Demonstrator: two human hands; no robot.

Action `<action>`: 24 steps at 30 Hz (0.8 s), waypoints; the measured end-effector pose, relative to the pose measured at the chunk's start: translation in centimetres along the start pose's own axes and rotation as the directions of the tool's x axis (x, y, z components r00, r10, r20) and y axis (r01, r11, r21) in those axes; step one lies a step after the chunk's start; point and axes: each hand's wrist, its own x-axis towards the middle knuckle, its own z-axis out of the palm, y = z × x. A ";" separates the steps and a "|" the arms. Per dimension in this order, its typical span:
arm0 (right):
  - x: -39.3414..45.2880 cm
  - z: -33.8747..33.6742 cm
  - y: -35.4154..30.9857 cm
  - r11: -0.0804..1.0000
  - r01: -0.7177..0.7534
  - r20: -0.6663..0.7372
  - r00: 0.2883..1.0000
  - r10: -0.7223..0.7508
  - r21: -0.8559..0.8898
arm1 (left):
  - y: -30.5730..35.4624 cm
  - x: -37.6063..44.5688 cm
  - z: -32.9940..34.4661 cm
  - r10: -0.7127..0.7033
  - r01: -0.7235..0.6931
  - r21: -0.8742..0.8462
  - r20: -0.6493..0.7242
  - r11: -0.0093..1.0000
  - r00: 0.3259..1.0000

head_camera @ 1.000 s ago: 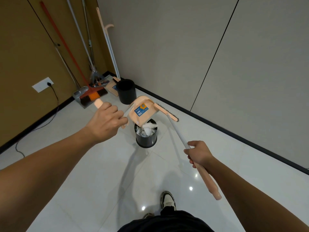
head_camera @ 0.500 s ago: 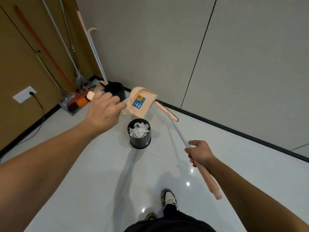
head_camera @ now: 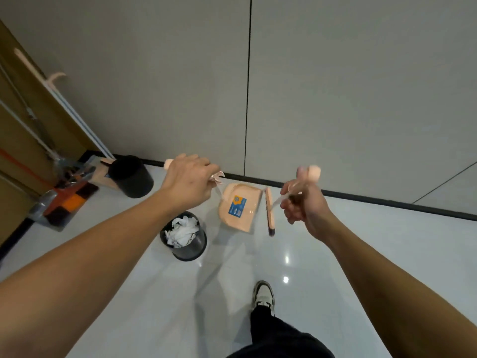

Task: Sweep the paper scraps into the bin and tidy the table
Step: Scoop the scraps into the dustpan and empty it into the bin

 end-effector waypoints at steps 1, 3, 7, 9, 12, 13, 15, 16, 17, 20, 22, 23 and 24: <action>1.5 -0.6 -1.2 0.999 0.025 0.011 1.000 -0.024 -0.025 | 0.7 1.9 0.7 0.011 -0.010 -0.030 0.020 1.000 1.000; 4.3 -1.8 -3.3 0.992 0.100 0.076 0.993 -0.094 -0.076 | 1.9 5.8 2.3 0.035 -0.030 -0.081 0.062 0.996 0.997; 9.0 -3.4 -6.7 0.948 0.259 0.141 0.962 -0.235 -0.185 | 4.2 13.4 4.7 0.086 -0.064 -0.162 0.134 0.985 0.987; 11.0 -4.5 -7.8 0.925 0.289 0.118 0.956 -0.267 -0.246 | 5.2 16.7 5.7 0.130 -0.094 -0.196 0.178 0.976 0.975; 13.3 -6.0 -9.2 0.897 0.325 0.115 0.946 -0.304 -0.300 | 6.6 21.4 7.0 0.186 -0.147 -0.172 0.236 0.974 0.954; 13.9 -6.4 -9.6 0.892 0.334 0.108 0.943 -0.316 -0.305 | 7.1 22.9 7.4 0.191 -0.153 -0.165 0.248 0.974 0.950; 15.2 -7.2 -10.5 0.894 0.354 0.079 0.935 -0.346 -0.273 | 8.1 25.9 8.1 0.203 -0.153 -0.197 0.264 0.968 0.943; 15.9 -7.5 -10.9 0.899 0.364 0.060 0.931 -0.361 -0.245 | 8.5 27.4 8.5 0.214 -0.156 -0.222 0.267 0.962 0.940; 16.6 -7.9 -11.4 0.903 0.370 0.035 0.928 -0.372 -0.218 | 8.8 28.9 8.9 0.227 -0.163 -0.241 0.270 0.957 0.936; 18.7 -8.9 -12.8 0.912 0.370 -0.036 0.924 -0.381 -0.176 | 9.4 32.7 10.4 0.278 -0.216 -0.240 0.263 0.946 0.924; 20.2 -9.3 -13.6 0.915 0.369 -0.093 0.917 -0.387 -0.166 | 9.6 35.1 11.3 0.308 -0.261 -0.234 0.198 0.937 0.930; 21.1 -9.5 -14.0 0.917 0.363 -0.128 0.914 -0.385 -0.162 | 9.6 36.4 11.7 0.324 -0.281 -0.240 0.164 0.929 0.932; 22.0 -9.6 -14.4 0.921 0.353 -0.165 0.911 -0.378 -0.163 | 9.6 37.7 12.1 0.344 -0.304 -0.250 0.138 0.920 0.929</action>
